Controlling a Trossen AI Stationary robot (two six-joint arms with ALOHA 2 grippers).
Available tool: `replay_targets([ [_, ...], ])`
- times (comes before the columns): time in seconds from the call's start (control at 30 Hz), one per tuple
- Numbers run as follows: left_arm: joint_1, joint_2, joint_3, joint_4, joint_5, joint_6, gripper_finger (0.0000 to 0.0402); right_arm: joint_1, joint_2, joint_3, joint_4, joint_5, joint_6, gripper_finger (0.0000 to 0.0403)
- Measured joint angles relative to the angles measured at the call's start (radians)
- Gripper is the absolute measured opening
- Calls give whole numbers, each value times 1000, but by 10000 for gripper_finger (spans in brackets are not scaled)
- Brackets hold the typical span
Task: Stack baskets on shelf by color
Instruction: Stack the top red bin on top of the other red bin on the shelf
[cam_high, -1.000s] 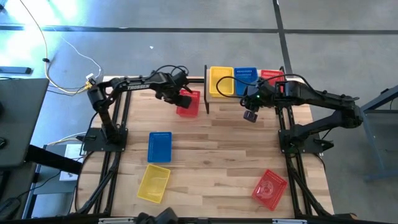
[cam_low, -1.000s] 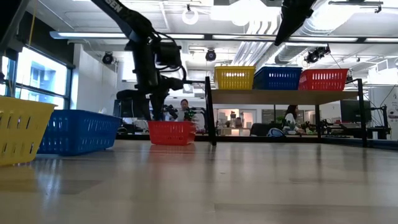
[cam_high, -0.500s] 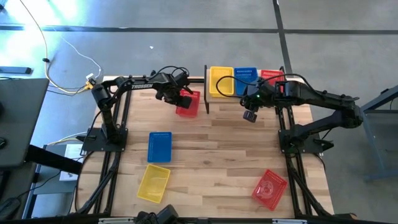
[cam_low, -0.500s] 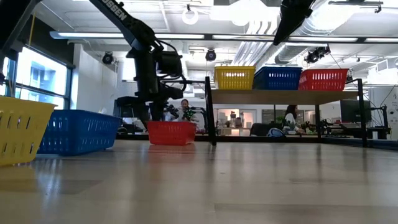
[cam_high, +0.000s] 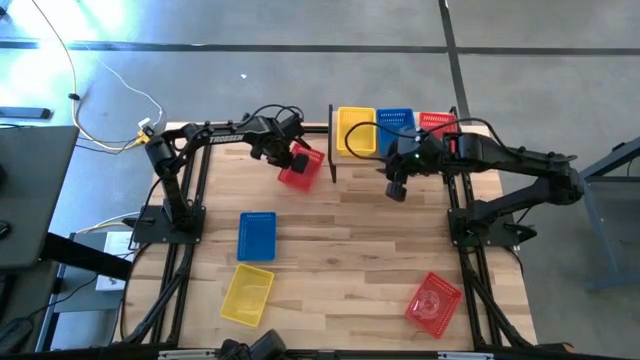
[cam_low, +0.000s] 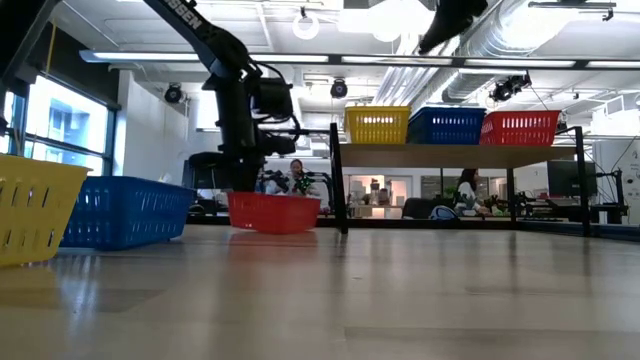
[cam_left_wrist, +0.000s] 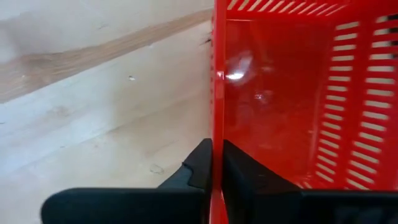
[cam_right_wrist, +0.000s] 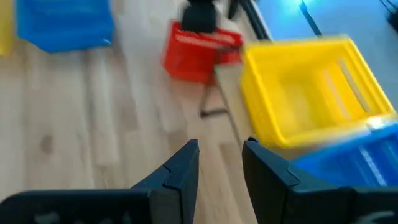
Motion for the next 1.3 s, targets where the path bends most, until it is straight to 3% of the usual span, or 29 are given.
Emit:
replay_targets([
  [0.37, -41, -203, 1, -5, -92, -52, 6, 90, 45, 0, 242, -57, -104, 110],
  [0.77, -220, -440, 2, -13, -238, -136, 6, 180, 206, 0, 441, -60, -157, 110],
  [1.07, -329, -474, 1, -23, -269, -172, 6, 215, 298, 0, 680, -60, -160, 110],
  [1.3, -364, -466, 1, -19, -281, -211, 6, 214, 362, 0, 709, -57, -165, 110],
])
